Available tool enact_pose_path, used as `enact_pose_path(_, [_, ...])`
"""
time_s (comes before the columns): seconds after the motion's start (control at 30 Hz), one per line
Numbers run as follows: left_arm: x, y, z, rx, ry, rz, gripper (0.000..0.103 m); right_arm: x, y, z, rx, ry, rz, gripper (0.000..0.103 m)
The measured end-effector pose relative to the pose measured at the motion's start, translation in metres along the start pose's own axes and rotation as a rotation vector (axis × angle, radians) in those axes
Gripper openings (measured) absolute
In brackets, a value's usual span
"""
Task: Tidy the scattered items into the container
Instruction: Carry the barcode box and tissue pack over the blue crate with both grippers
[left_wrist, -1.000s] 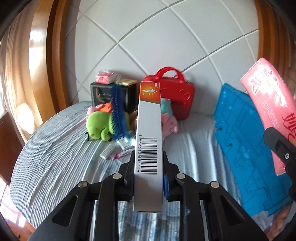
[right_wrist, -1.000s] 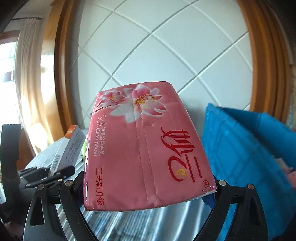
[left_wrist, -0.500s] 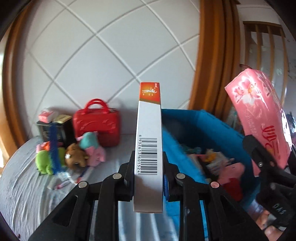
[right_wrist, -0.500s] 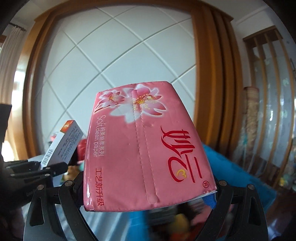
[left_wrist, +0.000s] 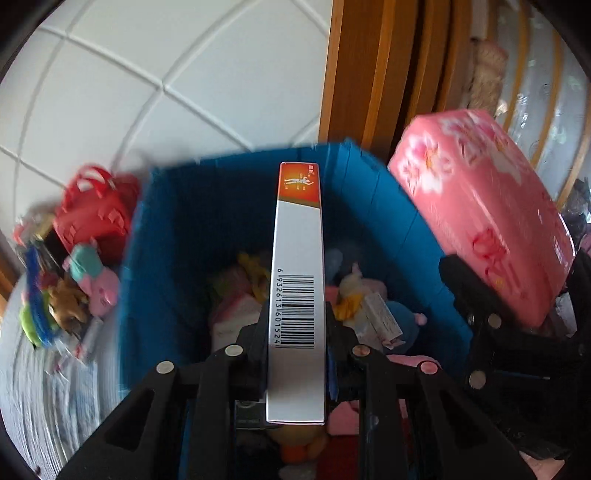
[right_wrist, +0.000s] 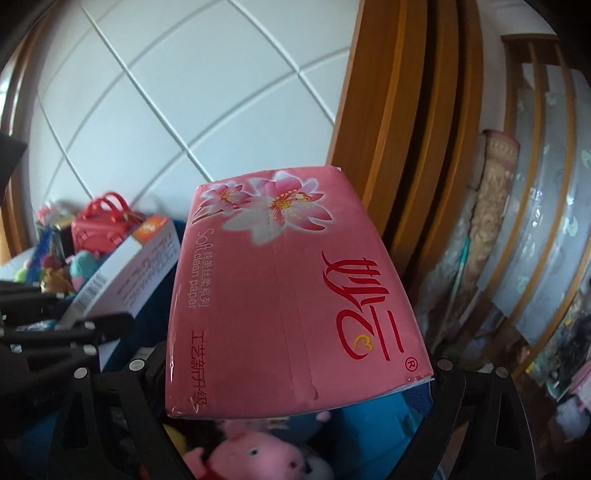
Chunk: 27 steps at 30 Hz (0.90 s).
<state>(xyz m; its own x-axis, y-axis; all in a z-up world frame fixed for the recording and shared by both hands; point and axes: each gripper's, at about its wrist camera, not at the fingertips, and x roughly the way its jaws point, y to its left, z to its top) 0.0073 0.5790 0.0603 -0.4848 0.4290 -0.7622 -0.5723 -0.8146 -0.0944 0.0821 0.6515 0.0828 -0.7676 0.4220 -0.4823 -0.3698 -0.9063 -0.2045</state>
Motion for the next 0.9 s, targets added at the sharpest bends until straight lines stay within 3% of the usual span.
enact_pose_path(0.07, [0.035, -0.003, 0.007, -0.033, 0.073, 0.007, 0.022, 0.029, -0.003, 0.001, -0.013, 0.064, -0.004, 0.095])
enact_pose_path(0.37, [0.143, -0.013, 0.004, 0.032, 0.285, 0.135, 0.022, 0.145, -0.024, -0.043, -0.031, 0.349, 0.068, 0.092])
enact_pose_path(0.43, [0.158, -0.017, -0.006, 0.065, 0.338, 0.194, 0.022, 0.150, -0.027, -0.049, -0.021, 0.363, 0.074, 0.092])
enact_pose_path(0.57, [0.166, -0.027, -0.012, 0.107, 0.357, 0.218, 0.023, 0.149, -0.026, -0.058, -0.018, 0.369, 0.066, 0.092])
enact_pose_path(0.67, [0.172, -0.020, -0.014, 0.118, 0.379, 0.233, 0.032, 0.145, -0.030, -0.057, 0.004, 0.348, 0.088, 0.093])
enact_pose_path(0.83, [0.168, -0.029, -0.013, 0.125, 0.367, 0.241, 0.071, 0.147, -0.027, -0.051, 0.000, 0.351, 0.114, 0.097])
enact_pose_path(0.9, [0.167, -0.032, -0.014, 0.130, 0.365, 0.245, 0.073, 0.146, -0.029, -0.049, 0.012, 0.346, 0.132, 0.099])
